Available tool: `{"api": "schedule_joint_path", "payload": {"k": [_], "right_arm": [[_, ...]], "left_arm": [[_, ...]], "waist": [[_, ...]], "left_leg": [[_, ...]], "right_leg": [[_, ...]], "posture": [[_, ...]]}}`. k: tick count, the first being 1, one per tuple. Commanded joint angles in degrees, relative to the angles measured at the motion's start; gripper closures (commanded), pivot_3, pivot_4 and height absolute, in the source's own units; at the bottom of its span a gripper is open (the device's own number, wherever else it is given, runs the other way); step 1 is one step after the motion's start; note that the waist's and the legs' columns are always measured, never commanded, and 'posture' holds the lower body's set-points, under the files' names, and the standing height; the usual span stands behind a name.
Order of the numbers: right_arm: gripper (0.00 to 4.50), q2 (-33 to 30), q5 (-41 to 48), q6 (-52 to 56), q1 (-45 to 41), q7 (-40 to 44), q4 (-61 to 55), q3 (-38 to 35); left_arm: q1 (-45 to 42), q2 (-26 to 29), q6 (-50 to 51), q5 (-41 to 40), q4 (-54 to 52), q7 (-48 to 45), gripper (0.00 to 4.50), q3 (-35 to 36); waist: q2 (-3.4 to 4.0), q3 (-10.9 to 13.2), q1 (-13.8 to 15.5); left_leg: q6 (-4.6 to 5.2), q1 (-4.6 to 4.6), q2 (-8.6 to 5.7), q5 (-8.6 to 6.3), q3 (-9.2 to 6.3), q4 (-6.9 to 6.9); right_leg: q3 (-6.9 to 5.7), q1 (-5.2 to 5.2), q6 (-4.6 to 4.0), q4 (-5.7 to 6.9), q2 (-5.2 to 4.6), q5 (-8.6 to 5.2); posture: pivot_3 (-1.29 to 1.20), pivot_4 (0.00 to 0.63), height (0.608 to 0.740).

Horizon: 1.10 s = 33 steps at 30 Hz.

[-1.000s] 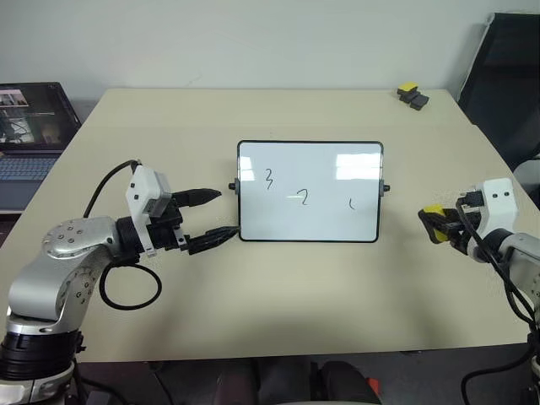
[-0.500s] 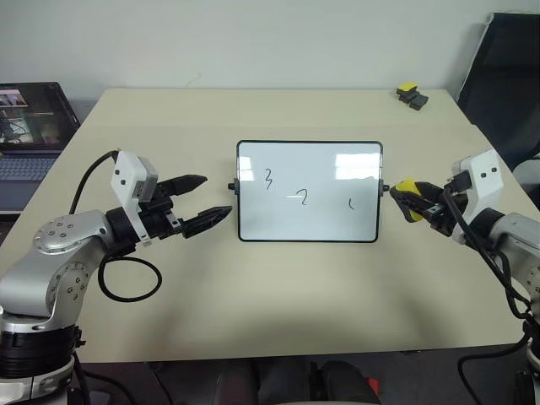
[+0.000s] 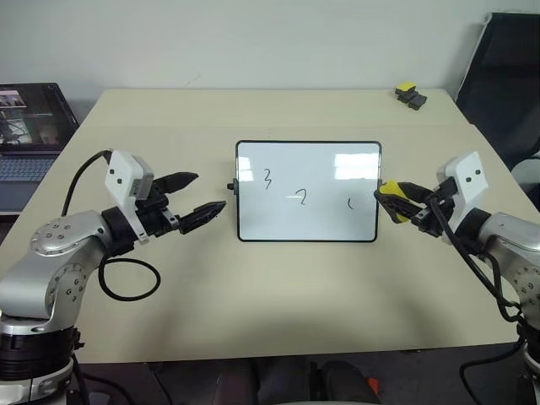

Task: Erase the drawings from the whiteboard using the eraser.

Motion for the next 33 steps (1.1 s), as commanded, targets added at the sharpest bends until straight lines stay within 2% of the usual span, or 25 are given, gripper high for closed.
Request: {"api": "schedule_joint_path", "payload": {"k": [1, 7, 12, 22, 26, 33], "right_arm": [[3.19, 0.69, -0.26, -1.04, -3.42, -1.28, -0.12, 0.54], [3.19, 3.99, -3.32, -1.16, -9.2, -4.84, 0.08, 6.42], [3.19, 7.07, -8.73, -2.98, -14.93, -6.77, 0.55, 14.8], [3.2, 12.67, -19.53, -9.98, -21.56, -6.19, 7.19, 27.24], [3.2, 15.87, -22.6, -12.32, -24.16, -6.06, 11.07, 29.75], [3.2, 19.25, -25.9, -15.21, -26.08, -3.87, 15.04, 31.58]], "left_arm": [[-0.92, -0.41, -2.16, 0.59, -0.05, 0.67, 0.0, 2.0], [-2.2, -0.83, -2.72, -0.18, 1.63, -1.68, 0.0, 0.8], [-3.54, -1.0, -4.0, 1.73, 5.58, -1.38, 0.0, 0.81], [-2.78, -0.31, -5.81, 2.58, 7.89, -6.11, 0.0, -1.15], [-2.93, 0.14, -6.44, 3.79, 8.67, -7.22, 0.0, -1.37], [-2.75, 0.33, -6.24, 4.51, 8.19, -7.04, 0.0, -0.73]], "waist": [[0.0, 0.0, 0.05], [0.0, 0.0, 0.07], [0.0, 0.01, -0.03], [-0.02, 0.0, 0.03], [-0.04, -0.02, -0.02], [-0.05, -0.02, -0.08]], "left_leg": [[0.0, 0.0, 0.0, 0.0, -0.02, 0.0], [0.0, -0.01, 0.0, 0.0, -0.01, 0.0], [-0.01, -0.01, 0.03, 0.01, 0.0, -0.01], [-0.04, -0.1, 0.02, 0.02, 0.15, 0.03], [-0.24, -0.34, 0.03, 0.18, 0.26, 0.08], [-0.17, -0.38, 0.08, 0.16, 0.21, 0.11]], "right_leg": [[-0.01, 0.0, 0.0, 0.0, 0.0, 0.0], [-0.02, -0.01, 0.0, 0.0, 0.0, 0.0], [-0.01, -0.08, 0.0, 0.05, 0.02, 0.0], [-0.02, -0.37, 0.0, 0.39, -0.02, 0.0], [0.11, -0.89, 0.0, 0.81, 0.02, 0.0], [0.07, -0.95, -0.01, 0.91, 0.07, 0.01]], "posture": [[0.0, 0.15, 0.74], [0.0, 0.15, 0.74], [0.0, 0.15, 0.74], [0.0, 0.15, 0.74], [0.0, 0.15, 0.74], [0.0, 0.15, 0.74]]}}
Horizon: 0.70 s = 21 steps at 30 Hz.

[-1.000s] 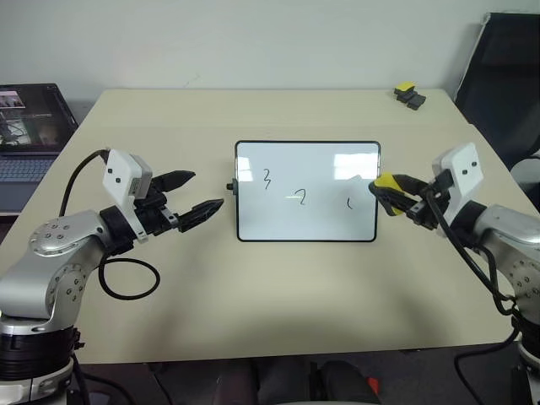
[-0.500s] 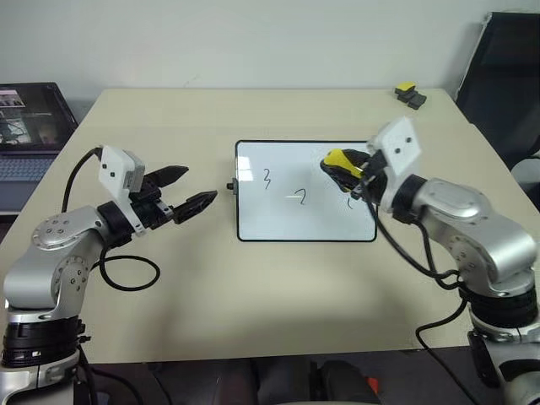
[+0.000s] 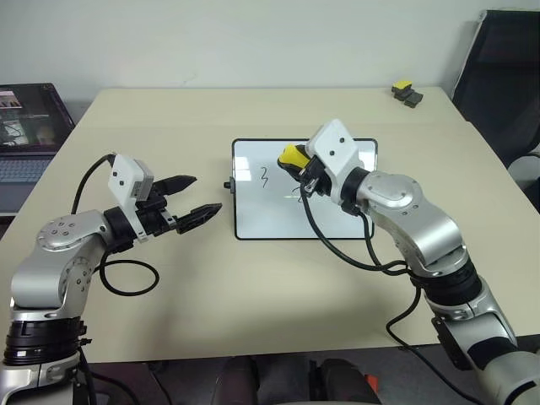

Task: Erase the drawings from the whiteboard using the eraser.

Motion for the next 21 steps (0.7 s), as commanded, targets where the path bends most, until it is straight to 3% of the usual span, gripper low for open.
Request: {"api": "schedule_joint_path", "payload": {"k": [1, 21], "right_arm": [[3.2, 1.36, -1.83, -2.43, -2.18, 0.96, 0.88, -0.09], [3.2, 11.98, -16.04, -18.09, -9.4, 0.76, 25.46, 4.78]], "left_arm": [[-0.1, 0.94, -0.48, -0.02, -1.51, 0.28, 0.0, 1.7], [0.21, 0.89, 0.31, -0.27, -2.64, 0.77, 0.0, 1.17]], "waist": [[0.0, 0.0, 0.0], [-0.01, -0.01, -0.09]], "left_leg": [[0.0, -0.01, 0.0, 0.0, 0.0, 0.01], [-0.03, -0.05, 0.03, 0.02, -0.02, 0.02]], "right_leg": [[-0.01, 0.0, 0.0, 0.0, 0.0, 0.0], [-0.03, -0.08, -0.01, 0.03, -0.01, 0.01]], "posture": [[0.0, 0.15, 0.74], [0.0, 0.15, 0.74]]}}
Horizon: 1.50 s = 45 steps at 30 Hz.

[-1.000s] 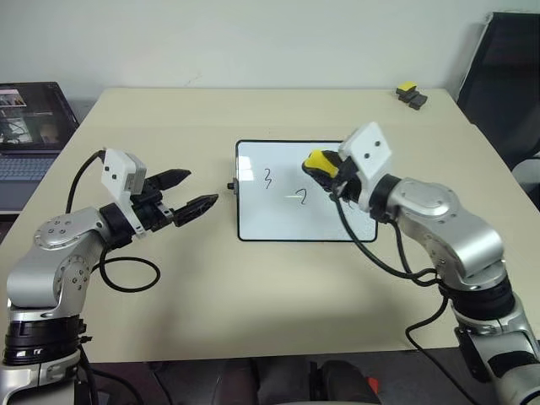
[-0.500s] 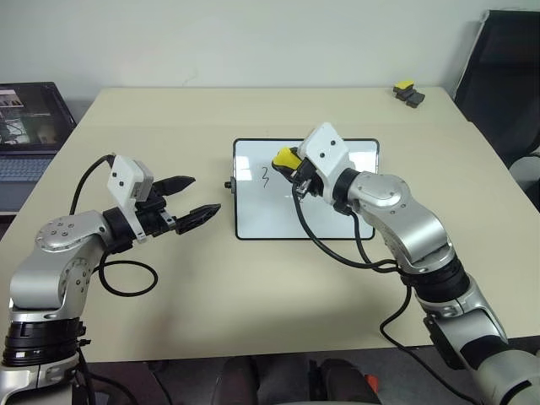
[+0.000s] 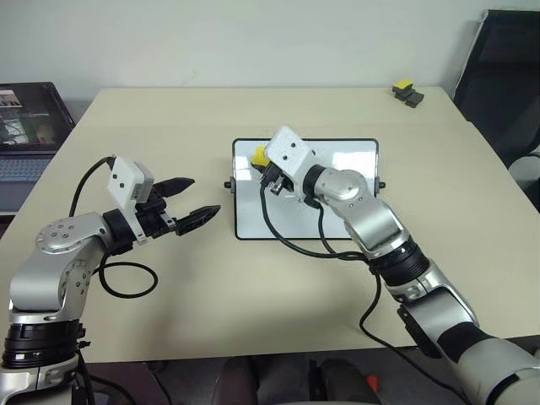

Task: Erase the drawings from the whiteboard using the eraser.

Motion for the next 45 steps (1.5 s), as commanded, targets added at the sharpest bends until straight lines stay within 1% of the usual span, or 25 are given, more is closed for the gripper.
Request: {"api": "schedule_joint_path", "payload": {"k": [1, 9, 15, 20, 26, 30, 34, 40, 45], "right_arm": [[3.2, 1.21, -2.22, -2.84, -2.59, -0.31, 1.44, -0.34], [3.2, 3.31, -3.85, -5.8, -6.01, -0.23, 8.93, -2.11], [3.2, 4.01, -4.4, -8.17, -5.79, -0.16, 12.45, -2.15], [3.2, 4.24, -4.63, -8.94, -4.07, 0.74, 14.09, -1.48], [3.2, 3.79, -5.06, -8.28, 0.65, 3.31, 11.96, -0.18], [3.2, 3.82, -5.79, -7.68, 4.02, 4.84, 11.27, 0.71], [3.2, 3.97, -6.47, -7.57, 5.17, 5.12, 11.38, 0.81], [3.2, 4.33, -5.91, -8.71, -0.19, 2.97, 14.06, -2.69], [3.2, 6.31, -3.51, -7.03, -2.67, 2.59, 12.09, -5.75]], "left_arm": [[-0.58, 0.92, 0.04, -0.44, -2.11, -0.35, 0.0, 0.95], [-0.22, 0.98, -0.02, -0.16, -2.33, -0.77, 0.0, 0.64], [-0.13, 1.07, -0.06, 0.0, -2.31, -1.24, 0.0, 0.57], [-0.23, 1.16, 0.06, 0.1, -2.4, -1.48, 0.0, 0.51], [0.1, 1.22, 0.31, -0.03, -2.78, -1.52, 0.0, 0.73], [0.24, 1.08, 0.5, -0.04, -2.96, -1.42, 0.0, 0.72], [0.45, 1.09, 0.66, -0.16, -3.13, -1.42, 0.0, 0.82], [0.47, 1.06, 0.86, -0.17, -3.31, -1.5, 0.0, 0.72], [0.66, 1.04, 0.97, -0.24, -3.53, -1.47, 0.0, 0.86]], "waist": [[0.0, 0.0, 0.0], [0.0, 0.0, -0.03], [0.0, 0.0, -0.02], [0.0, 0.0, -0.04], [-0.07, -0.04, -0.02], [-0.11, -0.07, -0.01], [-0.12, -0.08, -0.05], [-0.13, -0.03, -0.14], [-0.17, 0.0, -0.1]], "left_leg": [[0.0, 0.0, 0.0, 0.0, 0.0, 0.0], [-0.01, 0.0, 0.01, 0.0, 0.0, 0.0], [0.0, 0.0, 0.01, 0.0, 0.0, 0.0], [-0.01, 0.0, 0.01, 0.0, 0.0, 0.0], [0.0, 0.0, 0.01, 0.0, -0.03, 0.0], [0.01, 0.02, 0.0, 0.0, -0.07, 0.09], [0.05, 0.19, -0.01, 0.13, -0.08, 0.13], [0.07, 0.39, -0.02, 0.43, -0.12, 0.11], [0.08, 0.33, -0.02, 0.45, -0.13, 0.03]], "right_leg": [[0.0, 0.0, 0.0, 0.0, 0.0, 0.0], [-0.01, -0.03, 0.0, 0.03, 0.0, 0.0], [-0.01, -0.03, 0.0, 0.03, 0.0, 0.0], [-0.01, -0.03, 0.0, 0.04, 0.0, 0.0], [-0.03, 0.0, 0.0, 0.05, 0.0, 0.0], [-0.03, -0.01, 0.0, 0.27, 0.0, 0.0], [-0.03, 0.01, 0.0, 0.59, 0.0, 0.0], [-0.05, 0.05, -0.15, 0.86, 0.0, 0.08], [-0.05, 0.01, -0.18, 0.82, 0.0, 0.09]], "posture": [[0.0, 0.15, 0.74], [0.0, 0.15, 0.74], [0.0, 0.15, 0.74], [0.0, 0.15, 0.74], [0.0, 0.15, 0.74], [0.0, 0.15, 0.74], [0.0, 0.15, 0.74], [0.0, 0.15, 0.74], [0.0, 0.15, 0.74]]}}
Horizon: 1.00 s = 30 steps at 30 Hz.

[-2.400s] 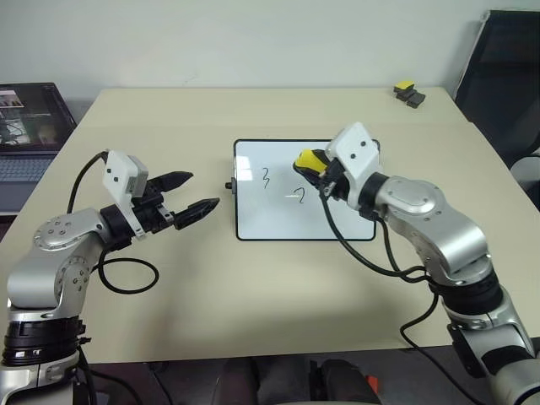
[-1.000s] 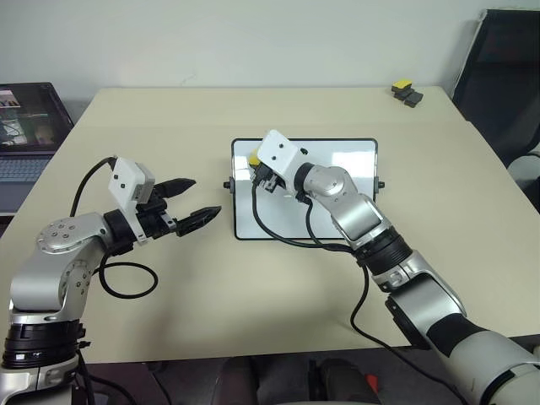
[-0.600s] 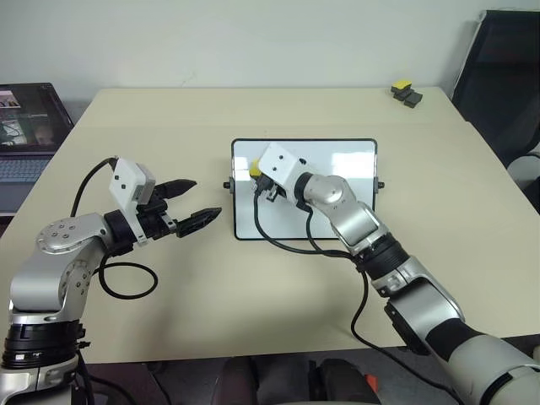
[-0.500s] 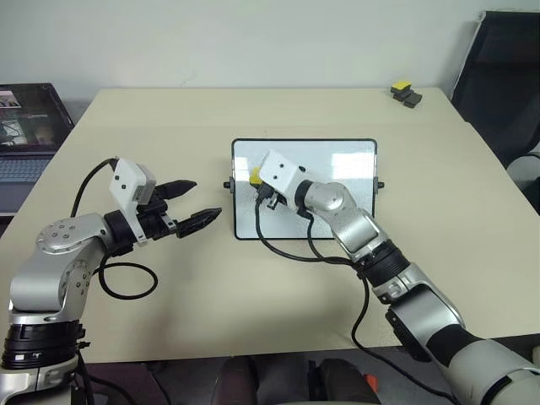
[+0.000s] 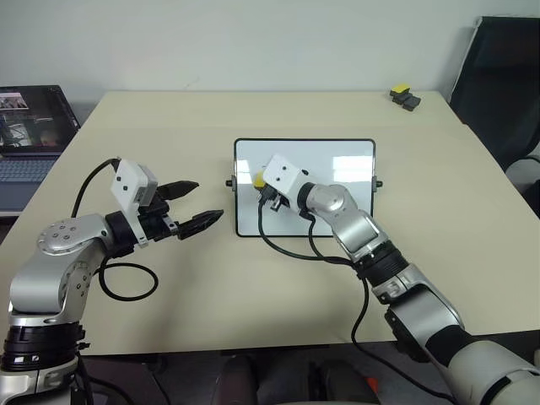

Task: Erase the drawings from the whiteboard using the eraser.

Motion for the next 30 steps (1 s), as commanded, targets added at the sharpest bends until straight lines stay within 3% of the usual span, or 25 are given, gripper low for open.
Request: {"api": "schedule_joint_path", "payload": {"k": [1, 11, 24, 30], "right_arm": [[3.2, 1.37, 1.68, 1.4, -3.03, -0.59, -2.8, -3.1], [3.2, 0.7, -0.78, -2.17, -8.3, -2.79, 6.67, -2.84], [3.2, -0.48, -3.51, -3.2, -2.27, 1.14, 9.76, 0.49], [3.2, -0.55, -4.0, -2.75, 0.7, 2.3, 9.49, 1.62]], "left_arm": [[0.01, 0.89, -0.11, -0.41, -1.9, -0.19, 0.0, 1.06], [0.43, 0.65, -0.19, -0.48, -2.26, -0.13, 0.0, 0.9], [0.94, 0.52, -0.15, -0.65, -2.64, 0.06, 0.0, 1.11], [0.95, 0.46, -0.2, -0.67, -2.58, 0.1, 0.0, 1.13]], "waist": [[0.0, 0.01, 0.01], [0.0, 0.01, -0.03], [-0.16, -0.1, -0.04], [-0.19, -0.11, -0.19]], "left_leg": [[0.0, -0.02, 0.0, 0.0, 0.02, -0.04], [-0.02, -0.53, 0.02, 0.01, 0.08, -0.1], [-0.05, -0.47, 0.02, 0.06, -0.01, -0.06], [-0.05, 0.19, 0.02, 0.06, -0.07, -0.06]], "right_leg": [[0.01, -0.04, 0.0, -0.01, 0.0, 0.0], [0.05, -0.67, 0.0, -0.02, 0.0, 0.0], [0.01, -0.57, -0.01, 0.08, 0.0, 0.0], [0.01, 0.05, -0.03, 0.04, -0.04, 0.0]], "posture": [[0.0, 0.15, 0.74], [0.0, 0.15, 0.74], [0.0, 0.15, 0.74], [0.0, 0.15, 0.74]]}}
